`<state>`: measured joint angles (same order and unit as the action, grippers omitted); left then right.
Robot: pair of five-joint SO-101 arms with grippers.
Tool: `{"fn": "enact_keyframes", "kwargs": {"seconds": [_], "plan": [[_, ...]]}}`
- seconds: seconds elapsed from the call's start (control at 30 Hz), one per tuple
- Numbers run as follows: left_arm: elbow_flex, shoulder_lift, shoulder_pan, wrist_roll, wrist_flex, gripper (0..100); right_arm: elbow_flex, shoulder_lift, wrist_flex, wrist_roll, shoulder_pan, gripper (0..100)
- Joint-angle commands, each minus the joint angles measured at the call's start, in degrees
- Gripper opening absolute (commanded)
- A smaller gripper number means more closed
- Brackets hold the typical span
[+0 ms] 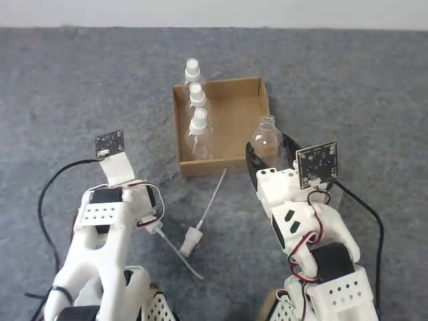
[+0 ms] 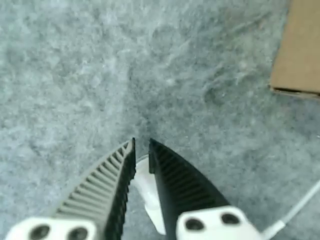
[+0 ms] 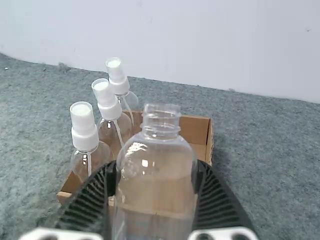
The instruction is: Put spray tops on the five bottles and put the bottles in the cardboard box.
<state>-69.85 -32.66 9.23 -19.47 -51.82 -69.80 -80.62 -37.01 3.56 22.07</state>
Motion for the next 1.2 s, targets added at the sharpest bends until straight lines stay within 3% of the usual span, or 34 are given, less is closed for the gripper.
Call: {"fn": "enact_keyframes", "kwargs": {"seconds": [0.0,0.1,0.23,0.57,0.7,0.9,1.17], "plan": [[2.2,-2.1,0.4,-0.7,-0.9,14,0.8,-1.5,1.8,0.1,-0.7,2.0],[5.1,-2.1,0.4,-0.8,-7.6,23,0.8,-1.5,1.8,0.1,-0.7,2.0],[7.3,-1.8,0.3,-0.8,-14.7,24,0.8,-1.6,1.8,0.1,-0.7,2.0],[3.1,-1.7,0.4,-0.7,-11.0,24,0.8,-1.6,1.8,0.1,-0.7,2.0],[5.2,-2.0,4.7,-0.3,-11.5,24,0.8,-1.6,1.8,0.1,-0.7,2.0],[12.4,-1.6,8.3,6.7,-22.2,24,0.8,-1.6,1.8,0.1,-0.7,2.0],[8.0,-1.5,8.2,6.9,-16.8,24,0.8,-1.5,1.8,0.1,-0.7,2.0]]}}
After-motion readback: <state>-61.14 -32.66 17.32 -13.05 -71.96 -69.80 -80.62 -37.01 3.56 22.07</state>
